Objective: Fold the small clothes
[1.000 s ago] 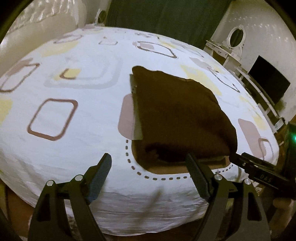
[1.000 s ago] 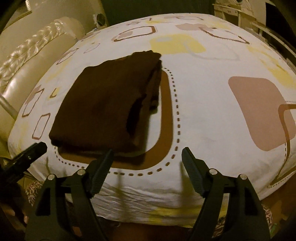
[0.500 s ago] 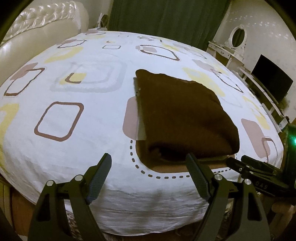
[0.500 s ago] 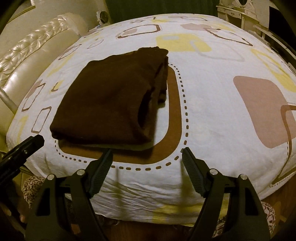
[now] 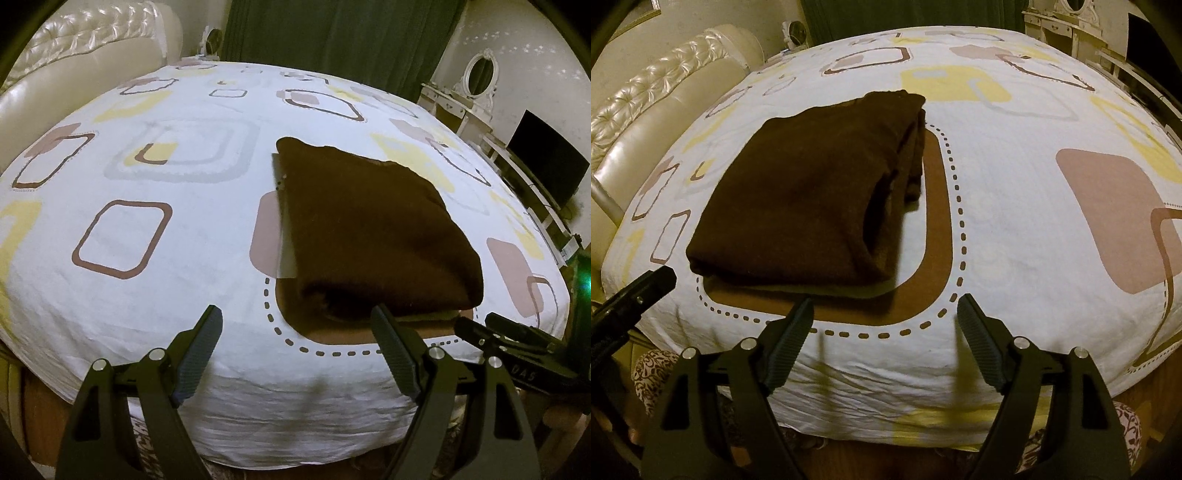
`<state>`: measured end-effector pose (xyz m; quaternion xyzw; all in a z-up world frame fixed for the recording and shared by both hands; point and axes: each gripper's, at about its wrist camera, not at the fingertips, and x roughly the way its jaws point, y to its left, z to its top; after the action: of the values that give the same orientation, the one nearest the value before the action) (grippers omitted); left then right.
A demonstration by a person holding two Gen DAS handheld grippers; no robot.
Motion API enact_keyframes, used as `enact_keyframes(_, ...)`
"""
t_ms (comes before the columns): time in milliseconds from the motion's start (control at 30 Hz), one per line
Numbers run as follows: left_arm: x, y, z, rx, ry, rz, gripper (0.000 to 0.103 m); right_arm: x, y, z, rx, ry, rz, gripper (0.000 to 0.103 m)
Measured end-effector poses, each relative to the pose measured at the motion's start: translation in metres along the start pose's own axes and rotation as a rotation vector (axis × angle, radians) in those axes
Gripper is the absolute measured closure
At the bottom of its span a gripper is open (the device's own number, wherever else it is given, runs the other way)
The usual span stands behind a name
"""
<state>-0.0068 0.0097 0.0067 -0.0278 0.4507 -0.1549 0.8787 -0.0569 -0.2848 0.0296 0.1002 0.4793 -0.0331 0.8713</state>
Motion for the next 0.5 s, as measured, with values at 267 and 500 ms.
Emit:
enact_keyframes(267, -0.0006, 0.0002, 0.001, 0.015, -0.003, 0.018, 0.021, 0.0014, -0.0001, -0.0012, -0.002, 0.003, 0.0, 0.023)
enact_keyframes(500, 0.0019, 0.0019, 0.0031, 0.012, 0.013, 0.03, 0.021, 0.0022, 0.0005, -0.0023, -0.005, 0.006, -0.002, 0.023)
